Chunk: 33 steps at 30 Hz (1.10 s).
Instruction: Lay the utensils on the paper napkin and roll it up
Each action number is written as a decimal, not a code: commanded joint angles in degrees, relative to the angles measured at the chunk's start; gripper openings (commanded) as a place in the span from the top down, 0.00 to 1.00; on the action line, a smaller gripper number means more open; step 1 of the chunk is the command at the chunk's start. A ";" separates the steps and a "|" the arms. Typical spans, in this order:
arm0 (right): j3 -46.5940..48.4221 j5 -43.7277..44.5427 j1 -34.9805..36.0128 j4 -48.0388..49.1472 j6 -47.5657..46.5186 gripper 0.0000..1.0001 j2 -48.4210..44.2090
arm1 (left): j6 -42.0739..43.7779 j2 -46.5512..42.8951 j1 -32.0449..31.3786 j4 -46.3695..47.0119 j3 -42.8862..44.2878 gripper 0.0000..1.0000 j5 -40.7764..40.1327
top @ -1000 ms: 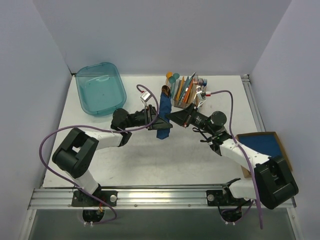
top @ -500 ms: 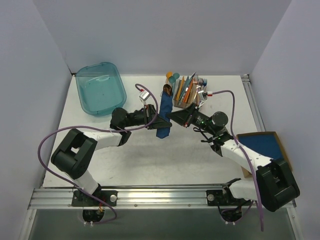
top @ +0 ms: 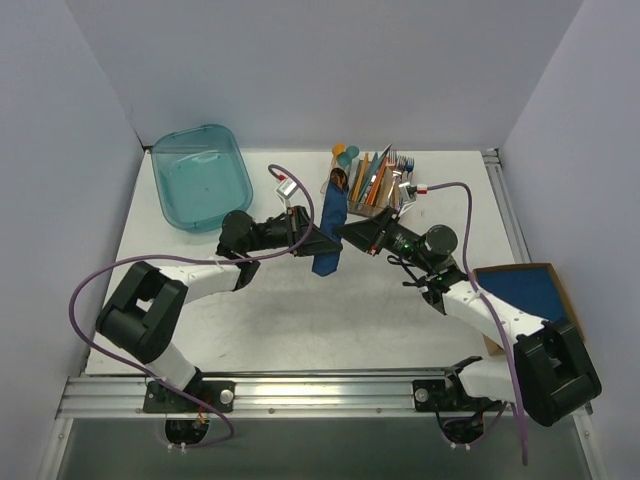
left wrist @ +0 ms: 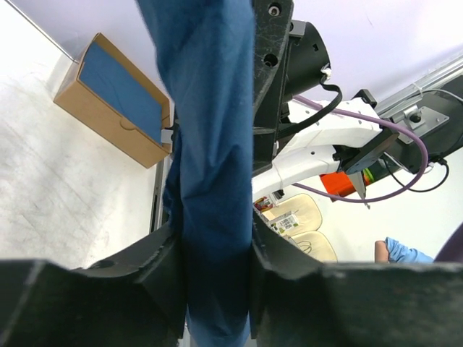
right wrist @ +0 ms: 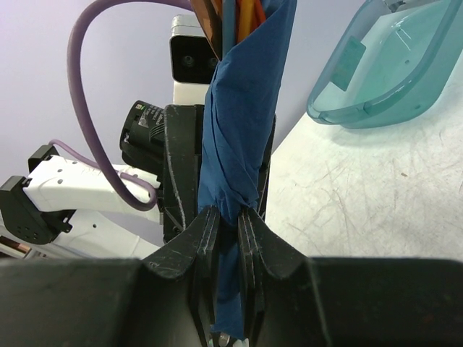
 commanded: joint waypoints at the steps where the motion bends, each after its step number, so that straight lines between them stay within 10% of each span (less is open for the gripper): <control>1: -0.16 -0.73 0.21 2.44 -1.32 1.00 -2.19 | 2.61 -2.75 0.90 0.15 2.93 0.62 -1.84; 9: -0.07 -0.55 0.39 0.69 -2.46 1.00 -3.15 | 2.96 -1.17 0.99 -0.73 3.28 0.97 -1.84; 15: 1.07 -0.11 0.30 -3.09 -4.57 0.96 -4.03 | 5.33 -1.08 1.07 -3.97 3.46 0.98 -1.40; 23: 1.69 0.77 -0.84 -5.03 -5.19 0.57 -4.47 | 2.27 -0.38 2.04 0.75 2.05 0.98 -0.96; 33: 4.24 -0.46 -1.37 -1.87 -4.22 0.36 -1.93 | 1.56 -0.12 1.95 2.08 1.00 0.98 -0.17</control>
